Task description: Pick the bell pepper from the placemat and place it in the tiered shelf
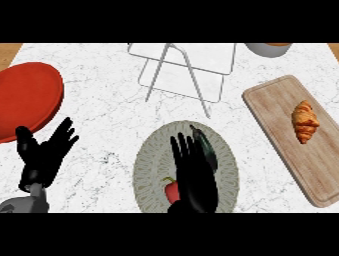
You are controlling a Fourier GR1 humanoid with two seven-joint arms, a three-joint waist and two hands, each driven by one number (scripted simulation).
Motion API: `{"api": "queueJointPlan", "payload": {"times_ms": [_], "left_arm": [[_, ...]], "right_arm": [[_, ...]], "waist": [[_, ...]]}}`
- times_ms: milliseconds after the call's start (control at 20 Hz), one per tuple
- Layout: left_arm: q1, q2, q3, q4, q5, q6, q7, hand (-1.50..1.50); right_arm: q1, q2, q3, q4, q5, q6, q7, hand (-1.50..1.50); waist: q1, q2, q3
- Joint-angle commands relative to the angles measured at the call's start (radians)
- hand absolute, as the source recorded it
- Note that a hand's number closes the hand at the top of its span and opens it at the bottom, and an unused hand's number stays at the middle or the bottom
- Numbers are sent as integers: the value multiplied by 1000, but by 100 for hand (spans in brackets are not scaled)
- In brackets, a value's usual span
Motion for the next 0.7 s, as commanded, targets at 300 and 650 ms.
{"api": "queueJointPlan", "payload": {"times_ms": [300,650], "left_arm": [[-46,-34,-23,-45,-28,55,109,0],[3,-10,7,-39,-25,2,50,0]], "right_arm": [[-79,0,75,185,-76,48,-135,150],[-20,0,119,50,-11,-9,-184,150]], "waist": [[3,6,-2],[0,4,-3]]}}
